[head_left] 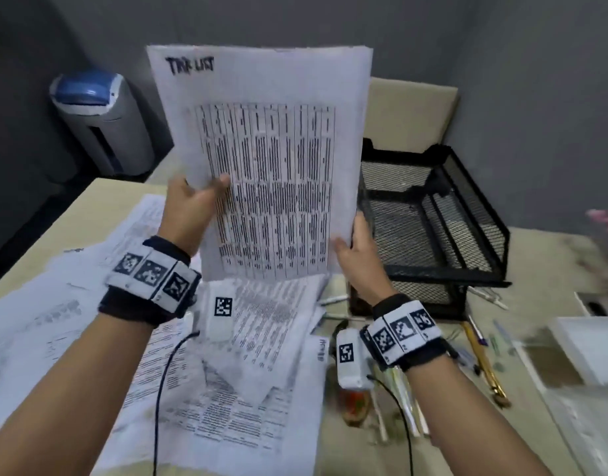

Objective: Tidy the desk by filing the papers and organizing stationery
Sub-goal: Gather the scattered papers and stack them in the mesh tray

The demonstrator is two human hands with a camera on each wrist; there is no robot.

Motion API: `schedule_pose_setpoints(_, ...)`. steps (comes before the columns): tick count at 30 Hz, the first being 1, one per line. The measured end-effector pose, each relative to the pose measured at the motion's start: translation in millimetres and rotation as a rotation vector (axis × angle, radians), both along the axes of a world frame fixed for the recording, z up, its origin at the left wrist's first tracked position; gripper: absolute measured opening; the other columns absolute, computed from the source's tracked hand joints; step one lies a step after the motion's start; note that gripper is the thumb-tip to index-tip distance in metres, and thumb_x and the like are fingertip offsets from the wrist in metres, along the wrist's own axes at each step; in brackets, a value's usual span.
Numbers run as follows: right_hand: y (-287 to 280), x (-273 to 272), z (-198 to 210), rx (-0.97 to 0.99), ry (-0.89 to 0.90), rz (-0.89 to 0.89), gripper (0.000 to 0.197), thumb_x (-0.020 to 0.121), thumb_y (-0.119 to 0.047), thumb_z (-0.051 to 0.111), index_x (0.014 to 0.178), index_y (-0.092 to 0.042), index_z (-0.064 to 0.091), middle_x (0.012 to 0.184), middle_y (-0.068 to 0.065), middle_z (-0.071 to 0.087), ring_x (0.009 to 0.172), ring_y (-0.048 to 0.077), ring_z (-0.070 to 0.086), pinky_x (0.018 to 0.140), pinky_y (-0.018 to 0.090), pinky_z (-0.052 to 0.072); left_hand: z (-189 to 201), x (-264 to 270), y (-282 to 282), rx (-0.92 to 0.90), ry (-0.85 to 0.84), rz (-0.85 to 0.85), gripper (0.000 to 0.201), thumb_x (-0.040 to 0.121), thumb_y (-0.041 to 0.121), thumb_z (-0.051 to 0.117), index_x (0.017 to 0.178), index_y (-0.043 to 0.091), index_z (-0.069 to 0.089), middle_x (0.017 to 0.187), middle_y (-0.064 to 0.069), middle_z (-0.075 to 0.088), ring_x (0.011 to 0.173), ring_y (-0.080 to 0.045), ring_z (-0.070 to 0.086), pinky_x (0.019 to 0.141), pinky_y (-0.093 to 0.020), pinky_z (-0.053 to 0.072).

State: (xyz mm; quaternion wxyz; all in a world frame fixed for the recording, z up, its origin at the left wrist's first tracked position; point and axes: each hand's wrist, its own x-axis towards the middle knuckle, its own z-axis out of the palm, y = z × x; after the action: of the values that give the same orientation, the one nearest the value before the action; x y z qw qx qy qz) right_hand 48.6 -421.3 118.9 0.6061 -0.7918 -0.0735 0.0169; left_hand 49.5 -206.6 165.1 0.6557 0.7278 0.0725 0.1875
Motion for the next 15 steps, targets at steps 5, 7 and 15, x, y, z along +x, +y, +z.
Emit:
schedule_pose_setpoints(5,-87,31,27,-0.062,-0.151,-0.331,0.026,0.091,0.002,0.039,0.114,-0.007,0.045,0.102,0.002,0.057,0.087,0.013,0.058,0.07,0.023,0.053,28,55,-87,-0.119,0.07,-0.147,0.025,0.087,0.014,0.061,0.108,0.001,0.056,0.087,0.0,0.06,0.069,-0.003,0.061,0.058,-0.01,0.05)
schedule_pose_setpoints(7,-122,44,31,-0.116,-0.154,-0.441,0.03,0.089,0.003,0.037,0.114,-0.008,0.048,0.106,0.003,0.058,0.096,0.019,0.057,0.076,0.029,0.05,23,70,-119,-0.161,0.177,-0.246,0.053,0.08,0.021,0.069,0.121,-0.004,0.046,0.105,-0.01,0.062,0.084,-0.016,0.064,0.075,-0.026,0.056)
schedule_pose_setpoints(15,-200,79,9,-0.597,0.104,-0.47,0.036,0.084,0.004,0.037,0.119,-0.002,0.044,0.114,0.021,0.056,0.104,0.038,0.055,0.085,0.042,0.047,-30,83,-234,0.565,0.339,-0.376,0.053,0.082,-0.012,0.044,0.13,0.006,0.034,0.117,-0.02,0.049,0.092,-0.032,0.055,0.07,-0.037,0.045)
